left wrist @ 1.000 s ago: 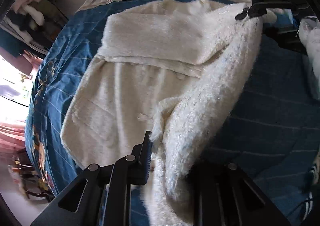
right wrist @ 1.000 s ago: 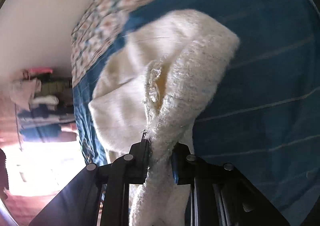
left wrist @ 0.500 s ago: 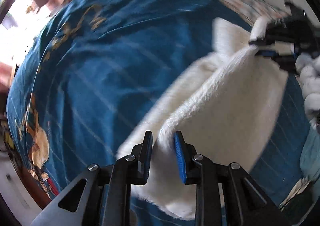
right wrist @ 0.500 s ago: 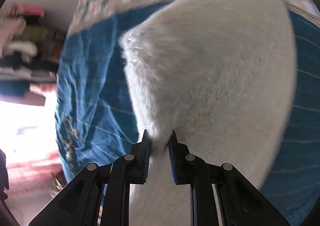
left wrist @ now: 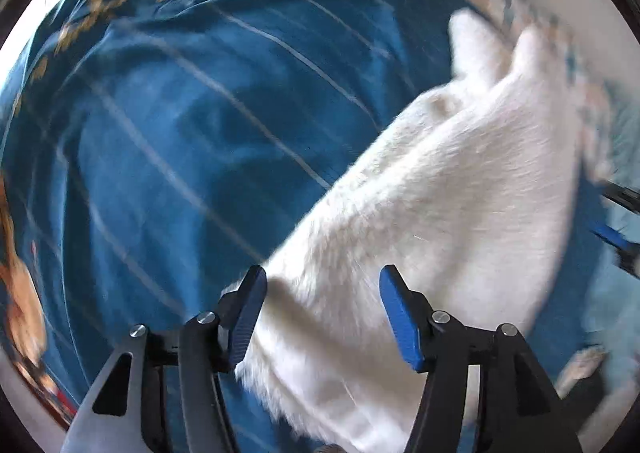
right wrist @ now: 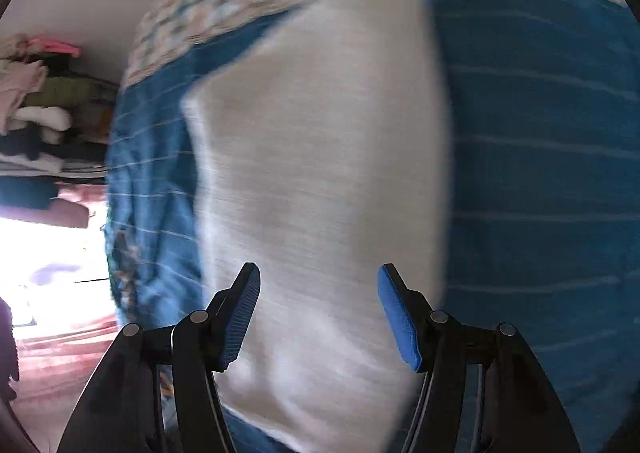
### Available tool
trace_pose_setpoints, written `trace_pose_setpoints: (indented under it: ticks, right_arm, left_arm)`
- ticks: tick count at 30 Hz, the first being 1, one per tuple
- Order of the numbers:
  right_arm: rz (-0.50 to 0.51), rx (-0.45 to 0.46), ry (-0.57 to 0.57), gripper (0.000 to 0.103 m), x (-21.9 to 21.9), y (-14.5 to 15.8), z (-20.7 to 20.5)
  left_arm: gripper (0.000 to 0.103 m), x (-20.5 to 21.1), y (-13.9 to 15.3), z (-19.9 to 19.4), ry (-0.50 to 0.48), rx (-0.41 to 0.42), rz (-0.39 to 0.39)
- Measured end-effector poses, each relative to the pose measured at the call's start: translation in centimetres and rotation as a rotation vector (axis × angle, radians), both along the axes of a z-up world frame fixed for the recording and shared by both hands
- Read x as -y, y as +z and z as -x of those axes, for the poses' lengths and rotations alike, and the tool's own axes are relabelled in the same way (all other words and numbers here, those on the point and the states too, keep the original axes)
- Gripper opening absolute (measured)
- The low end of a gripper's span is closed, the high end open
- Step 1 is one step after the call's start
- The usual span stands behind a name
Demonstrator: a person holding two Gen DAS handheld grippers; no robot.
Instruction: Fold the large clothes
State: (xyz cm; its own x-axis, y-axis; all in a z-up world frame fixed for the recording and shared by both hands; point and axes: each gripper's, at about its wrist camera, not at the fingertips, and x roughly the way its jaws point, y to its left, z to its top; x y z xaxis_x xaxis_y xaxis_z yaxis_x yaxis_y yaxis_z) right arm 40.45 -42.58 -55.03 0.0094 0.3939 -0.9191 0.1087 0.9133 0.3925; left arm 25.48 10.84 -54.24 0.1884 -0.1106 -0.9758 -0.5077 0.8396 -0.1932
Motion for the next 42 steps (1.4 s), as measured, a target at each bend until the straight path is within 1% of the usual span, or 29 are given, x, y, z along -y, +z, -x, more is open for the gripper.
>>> trace_pose_setpoints:
  ticks: [2,3,5,6,8,11,12,13,14,15,18,19,20,21,22,23,25,28,30,32,33,34,35,36,38,39,40,41,42]
  right_arm:
    - [0.014,-0.027,-0.021,0.063,1.9,-1.2,0.5]
    - [0.023,-0.036,-0.031,0.063,2.8,-1.7,0.7]
    - [0.016,-0.032,-0.035,0.063,3.4,-2.2,0.4]
    - [0.015,-0.016,-0.033,0.063,3.4,-1.9,0.0]
    - [0.000,0.007,-0.017,0.063,2.3,-1.4,-0.9]
    - [-0.050,0.046,0.019,0.063,-1.3,0.0,-3.2]
    - [-0.055,0.064,0.042,0.065,-3.7,0.4,-4.7]
    - [-0.054,0.076,0.058,0.070,-5.1,0.6,-5.5]
    - [-0.054,0.095,0.088,0.072,-7.8,0.6,-7.1]
    - [-0.034,0.102,0.116,0.073,-10.1,0.3,-8.4]
    - [0.074,0.094,0.204,0.073,-16.3,-1.5,-11.3]
    - [0.175,0.102,0.250,0.071,-18.5,-2.3,-12.0]
    - [0.256,0.125,0.265,0.036,-19.8,-2.7,-12.3]
    - [0.299,0.128,0.281,0.010,-20.8,-2.9,-12.6]
    - [0.317,0.139,0.273,0.009,-21.3,-2.6,-12.6]
    - [0.309,0.164,0.247,0.009,-21.4,-1.8,-12.6]
    - [0.261,0.216,0.205,0.009,-21.3,0.3,-12.2]
    - [0.189,0.258,0.193,0.008,-22.2,2.2,-11.9]
    - [0.179,0.238,0.208,0.008,-24.0,1.0,-12.3]
    - [0.192,0.214,0.242,0.008,-25.8,-1.1,-12.5]
    - [0.225,0.182,0.312,0.008,-27.4,-3.2,-12.7]
    - [0.230,0.159,0.330,0.009,-27.7,-4.7,-12.8]
    - [0.197,0.126,0.328,0.011,-27.3,-5.6,-13.1]
    - [0.130,0.094,0.325,0.017,-26.4,-5.9,-13.4]
    - [-0.009,0.079,0.299,0.030,-23.9,-4.7,-13.7]
    - [-0.102,0.097,0.272,0.048,-21.1,-2.9,-13.5]
    - [-0.112,0.127,0.242,0.071,-18.6,-1.5,-13.3]
    - [-0.102,0.150,0.215,0.078,-16.5,-0.6,-13.0]
    - [-0.050,0.164,0.160,0.081,-12.6,0.2,-12.5]
  left_arm:
    - [0.055,0.8,-1.1,-1.2,-0.010,-0.019,-0.058]
    - [0.038,0.8,-1.0,-1.3,0.001,-0.009,-0.067]
    - [0.011,1.1,-0.3,-1.2,0.015,0.006,-0.111]
    - [0.008,1.3,0.3,-1.0,0.011,0.020,-0.129]
    - [0.007,1.6,1.8,0.1,0.009,0.059,-0.174]
    - [0.006,2.1,3.6,2.0,-0.004,0.094,-0.204]
    - [0.006,2.2,3.9,2.5,-0.007,0.099,-0.209]
    - [0.006,2.3,4.2,2.9,-0.008,0.100,-0.214]
    - [0.006,2.4,4.4,3.2,-0.009,0.100,-0.213]
    - [0.006,2.4,4.5,3.4,-0.003,0.101,-0.211]
    - [0.006,1.7,4.3,3.7,0.014,0.097,-0.191]
    - [0.006,1.5,4.2,3.6,0.021,0.096,-0.185]
    - [0.006,1.5,3.9,3.5,0.023,0.096,-0.179]
    - [0.006,1.3,3.8,3.3,0.028,0.098,-0.175]
    - [0.006,1.2,3.9,3.4,0.032,0.099,-0.170]
    - [0.005,0.9,4.0,3.4,0.041,0.106,-0.158]
    - [0.005,0.3,4.6,3.5,0.062,0.125,-0.138]
    - [0.005,-0.7,5.1,3.9,0.085,0.141,-0.162]
    - [0.005,-1.5,4.3,4.0,0.117,0.128,-0.172]
    - [0.005,-2.6,2.6,3.9,0.160,0.090,-0.137]
    - [0.005,-3.0,1.6,3.7,0.170,0.066,-0.123]
    - [0.006,-3.4,0.4,3.7,0.171,0.042,-0.100]
    - [0.008,-3.6,-0.9,3.5,0.158,0.011,-0.063]
    - [0.010,-3.8,-1.4,3.5,0.158,0.004,-0.045]
    - [0.013,-4.2,-1.4,3.7,0.163,0.025,-0.009]
    - [0.014,-4.3,-1.1,3.8,0.156,0.034,-0.008]
    - [0.015,-4.3,-0.9,3.9,0.154,0.041,-0.011]
    - [0.019,-4.3,-0.6,4.0,0.158,0.044,-0.012]
    - [0.028,-4.3,-0.5,4.1,0.160,0.045,-0.015]
